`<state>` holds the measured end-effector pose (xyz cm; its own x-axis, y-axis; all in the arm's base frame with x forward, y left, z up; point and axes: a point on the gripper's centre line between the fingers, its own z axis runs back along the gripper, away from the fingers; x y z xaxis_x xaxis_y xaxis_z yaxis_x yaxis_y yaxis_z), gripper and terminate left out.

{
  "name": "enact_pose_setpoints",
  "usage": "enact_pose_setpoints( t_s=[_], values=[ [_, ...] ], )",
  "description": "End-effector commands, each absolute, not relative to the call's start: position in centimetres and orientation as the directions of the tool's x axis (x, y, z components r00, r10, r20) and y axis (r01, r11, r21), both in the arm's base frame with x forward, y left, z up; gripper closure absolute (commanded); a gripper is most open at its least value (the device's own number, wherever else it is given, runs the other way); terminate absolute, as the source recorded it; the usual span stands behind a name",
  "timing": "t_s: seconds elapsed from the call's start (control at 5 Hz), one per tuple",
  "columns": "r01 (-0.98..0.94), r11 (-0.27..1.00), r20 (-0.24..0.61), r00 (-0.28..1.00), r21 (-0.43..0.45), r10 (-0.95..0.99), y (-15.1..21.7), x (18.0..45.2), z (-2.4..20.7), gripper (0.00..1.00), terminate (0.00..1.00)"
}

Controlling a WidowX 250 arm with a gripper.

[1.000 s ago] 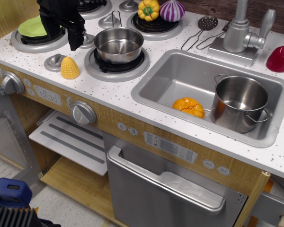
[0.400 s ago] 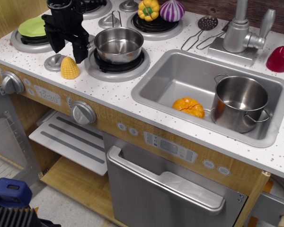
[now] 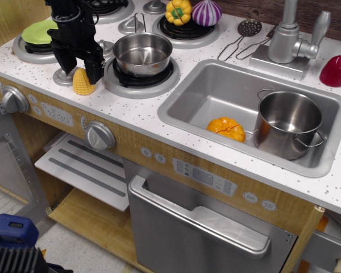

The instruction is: Put corn in pan which-is on stove

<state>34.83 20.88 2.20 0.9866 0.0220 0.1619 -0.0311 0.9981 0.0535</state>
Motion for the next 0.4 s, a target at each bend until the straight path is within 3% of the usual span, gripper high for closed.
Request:
enact_pose_setpoints(
  t_s=[0.0,0.2],
  values=[
    [-0.046,0.997,0.209,0.977,0.054,0.033,21.38,34.88,2.9,0.0,0.0],
    [-0.053,0.997,0.219,0.975,0.047,0.042,21.5,34.91,2.44,0.0,0.0]
  ],
)
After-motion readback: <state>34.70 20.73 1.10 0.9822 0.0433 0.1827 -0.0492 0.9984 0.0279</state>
